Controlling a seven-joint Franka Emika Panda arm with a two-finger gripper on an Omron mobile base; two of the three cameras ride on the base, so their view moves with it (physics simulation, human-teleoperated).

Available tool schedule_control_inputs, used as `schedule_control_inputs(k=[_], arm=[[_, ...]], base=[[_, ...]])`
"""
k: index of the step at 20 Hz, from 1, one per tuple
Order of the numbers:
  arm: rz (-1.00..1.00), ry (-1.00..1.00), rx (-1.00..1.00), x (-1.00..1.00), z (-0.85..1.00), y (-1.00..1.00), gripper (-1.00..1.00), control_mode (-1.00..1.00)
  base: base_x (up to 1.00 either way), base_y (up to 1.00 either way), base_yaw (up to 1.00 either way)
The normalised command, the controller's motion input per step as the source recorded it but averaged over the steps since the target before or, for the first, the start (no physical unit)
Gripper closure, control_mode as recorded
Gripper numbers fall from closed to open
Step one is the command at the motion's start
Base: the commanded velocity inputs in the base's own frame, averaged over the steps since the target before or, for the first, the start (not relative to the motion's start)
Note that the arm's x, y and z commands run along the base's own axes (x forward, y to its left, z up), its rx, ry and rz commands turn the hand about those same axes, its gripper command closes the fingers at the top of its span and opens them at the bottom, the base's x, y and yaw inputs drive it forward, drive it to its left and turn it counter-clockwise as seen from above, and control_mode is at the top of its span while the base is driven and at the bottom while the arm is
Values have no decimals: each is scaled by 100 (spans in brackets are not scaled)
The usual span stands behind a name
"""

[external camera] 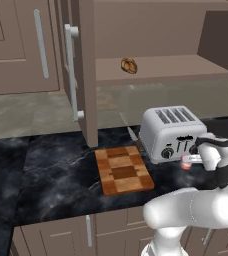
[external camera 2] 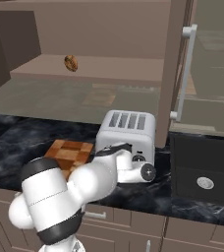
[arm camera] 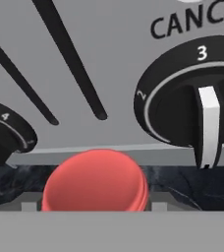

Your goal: Pick the bread, place it on the cutting board, pick the jam, place it on the counter, and close the cabinet.

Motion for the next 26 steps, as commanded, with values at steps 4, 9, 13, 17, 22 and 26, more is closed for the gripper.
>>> schedule_control_inputs(k=[4, 9, 13, 17, 22, 26], arm=[[0, -8, -2, -30, -29, 0, 100, -100], [0, -10, -6, -33, -32, 0, 100, -100], [0, -4, -7, -35, -25, 0, 100, -100], [0, 0, -3, -20, -5, 0, 100, -100], [0, 0, 0, -2, 0, 0, -100, -100], [0, 0, 0, 0, 0, 0, -100, -100]], base=[[0, 0, 0], [0, 0, 0], [0, 0, 0], [0, 0, 0], [0, 0, 0], [0, 0, 0]])
